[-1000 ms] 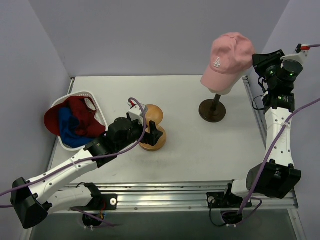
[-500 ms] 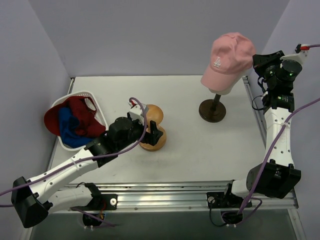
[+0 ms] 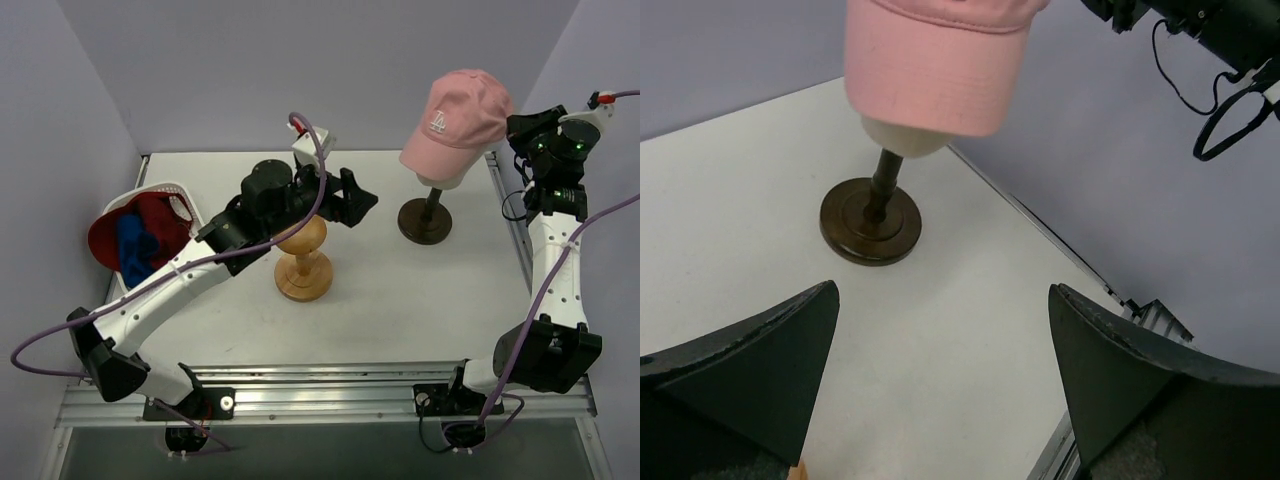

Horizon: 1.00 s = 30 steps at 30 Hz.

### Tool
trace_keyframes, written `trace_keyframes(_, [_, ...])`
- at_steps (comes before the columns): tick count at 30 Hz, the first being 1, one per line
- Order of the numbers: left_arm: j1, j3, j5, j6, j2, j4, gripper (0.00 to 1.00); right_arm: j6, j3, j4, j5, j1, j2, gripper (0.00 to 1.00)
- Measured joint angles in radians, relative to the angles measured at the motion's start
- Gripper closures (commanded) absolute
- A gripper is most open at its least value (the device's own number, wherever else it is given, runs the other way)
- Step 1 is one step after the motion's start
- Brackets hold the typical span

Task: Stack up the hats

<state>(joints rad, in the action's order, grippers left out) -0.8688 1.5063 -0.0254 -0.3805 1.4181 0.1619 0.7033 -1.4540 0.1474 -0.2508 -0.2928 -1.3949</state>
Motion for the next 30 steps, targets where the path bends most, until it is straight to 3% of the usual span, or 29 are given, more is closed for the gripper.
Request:
trace_keyframes(9, [0.000, 0.226, -0.055, 0.000, 0.240, 0.030, 0.05, -0.011, 0.034, 0.011, 0.008, -0.001, -0.005, 1.00])
trace_keyframes(19, [-0.001, 0.225, -0.021, 0.023, 0.267, 0.066, 0.05, -0.029, 0.060, 0.036, 0.008, -0.002, -0.011, 1.00])
trace_keyframes(30, [-0.005, 0.122, 0.032, 0.052, 0.199, 0.075, 0.05, -0.050, 0.066, 0.037, 0.011, -0.002, -0.012, 1.00])
